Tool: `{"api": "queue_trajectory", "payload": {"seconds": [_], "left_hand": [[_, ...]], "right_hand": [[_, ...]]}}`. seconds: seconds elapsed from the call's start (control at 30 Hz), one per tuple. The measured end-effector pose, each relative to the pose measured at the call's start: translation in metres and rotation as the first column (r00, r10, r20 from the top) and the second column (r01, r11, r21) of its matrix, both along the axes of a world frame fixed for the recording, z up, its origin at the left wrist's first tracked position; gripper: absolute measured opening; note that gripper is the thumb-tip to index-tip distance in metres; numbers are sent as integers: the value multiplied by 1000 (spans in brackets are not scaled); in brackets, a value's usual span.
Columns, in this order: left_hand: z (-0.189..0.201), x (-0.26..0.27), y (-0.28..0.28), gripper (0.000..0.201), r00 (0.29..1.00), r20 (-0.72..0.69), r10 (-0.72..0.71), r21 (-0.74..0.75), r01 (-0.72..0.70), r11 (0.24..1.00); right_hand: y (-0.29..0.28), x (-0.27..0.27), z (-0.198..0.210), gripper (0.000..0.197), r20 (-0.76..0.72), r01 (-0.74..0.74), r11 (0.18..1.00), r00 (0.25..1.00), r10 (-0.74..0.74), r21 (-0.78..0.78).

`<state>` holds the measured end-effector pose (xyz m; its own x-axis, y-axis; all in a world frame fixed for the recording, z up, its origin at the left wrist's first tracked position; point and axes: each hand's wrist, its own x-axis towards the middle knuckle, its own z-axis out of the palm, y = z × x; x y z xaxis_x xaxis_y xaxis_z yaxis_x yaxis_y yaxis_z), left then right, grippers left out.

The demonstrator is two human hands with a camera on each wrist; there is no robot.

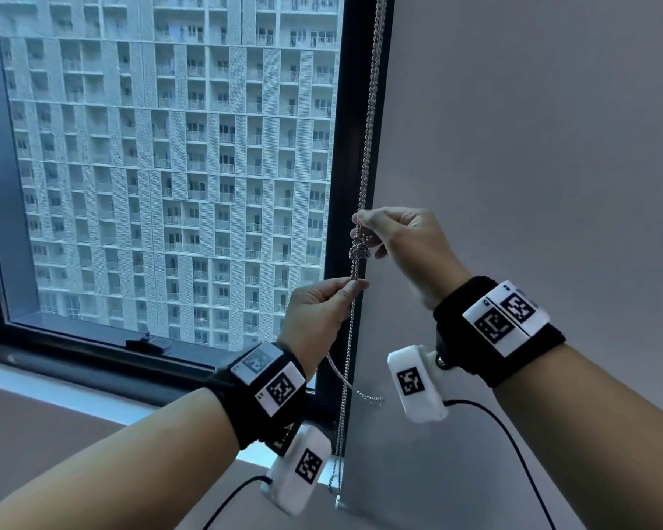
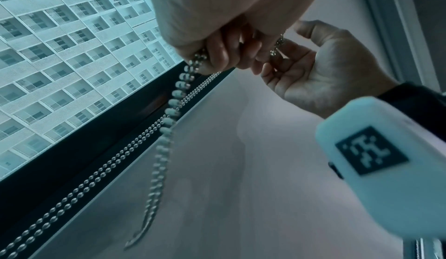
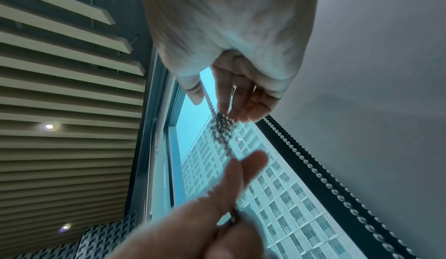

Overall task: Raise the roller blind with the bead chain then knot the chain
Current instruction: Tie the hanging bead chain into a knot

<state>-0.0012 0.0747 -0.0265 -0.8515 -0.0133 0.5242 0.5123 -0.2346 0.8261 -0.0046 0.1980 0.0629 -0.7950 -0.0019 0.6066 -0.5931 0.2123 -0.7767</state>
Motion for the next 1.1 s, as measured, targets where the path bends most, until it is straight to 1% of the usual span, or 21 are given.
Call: {"api": "queue_trajectory", "payload": {"seconds": [0.13,0.23,0.37,0.53,0.63,0.7,0.77,0.87,1.0,1.03,1.1], "left_hand": [[-2,0,1,20,999,28,-39,-4,39,999],[-2,0,2,21,996,46,-82,-14,83,996],[-1,2,4,20,994,38,-100,-12,101,995],[0,3,4,19,993,40,-114,-29,115,993],[-2,1,3,21,992,47,-116,-23,117,993],[-8,-1,2,17,991,56,-124,-28,126,992],[-18,-2,-1,14,988,79,-136,-68,141,988],[-38,-2,-8,10,975,149,-163,-172,188,967],[-57,-5,-25,10,969,198,-151,-408,221,886],[-60,-6,-29,11,970,201,-138,-433,214,875],[-59,-8,-34,11,972,213,-97,-420,180,890]], "right_hand": [[-2,-4,14,16,-52,45,999,998,-45,-2],[-4,-7,23,22,-81,69,998,994,-69,2],[-4,-7,26,26,-91,78,997,993,-78,-4],[-2,-6,23,12,-134,72,997,989,-69,17],[0,-4,23,10,-142,49,999,989,-46,17],[3,-4,25,11,-135,46,999,990,-43,14],[7,-4,25,12,-132,52,999,990,-51,3],[14,-7,24,11,-133,70,997,989,-71,-14],[25,-13,23,11,-137,151,989,979,-150,-5],[27,-15,23,11,-141,170,985,976,-168,-1],[32,-17,23,12,-146,202,979,969,-199,9]]}}
